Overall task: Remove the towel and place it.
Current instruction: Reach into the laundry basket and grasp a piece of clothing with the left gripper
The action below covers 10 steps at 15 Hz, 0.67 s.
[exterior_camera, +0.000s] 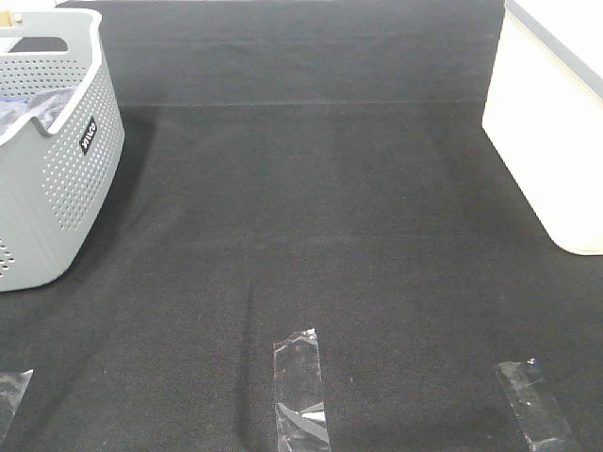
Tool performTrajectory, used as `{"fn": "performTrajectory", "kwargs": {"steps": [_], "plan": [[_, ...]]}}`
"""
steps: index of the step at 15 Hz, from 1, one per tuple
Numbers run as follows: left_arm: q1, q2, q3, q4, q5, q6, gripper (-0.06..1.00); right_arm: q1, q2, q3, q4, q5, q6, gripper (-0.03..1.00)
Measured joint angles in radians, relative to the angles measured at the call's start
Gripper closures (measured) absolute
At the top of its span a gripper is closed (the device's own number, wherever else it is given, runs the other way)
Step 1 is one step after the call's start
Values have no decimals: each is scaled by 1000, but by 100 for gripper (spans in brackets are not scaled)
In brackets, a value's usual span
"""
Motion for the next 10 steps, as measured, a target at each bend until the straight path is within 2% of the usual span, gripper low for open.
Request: {"fn": "performTrajectory", "kwargs": {"steps": [8,10], "plan": [[0,0,-3,0,-1,0,33,0,0,0,0,0,0,25],[0,46,-33,17,-81,-6,33,0,0,0,0,0,0,25]]}}
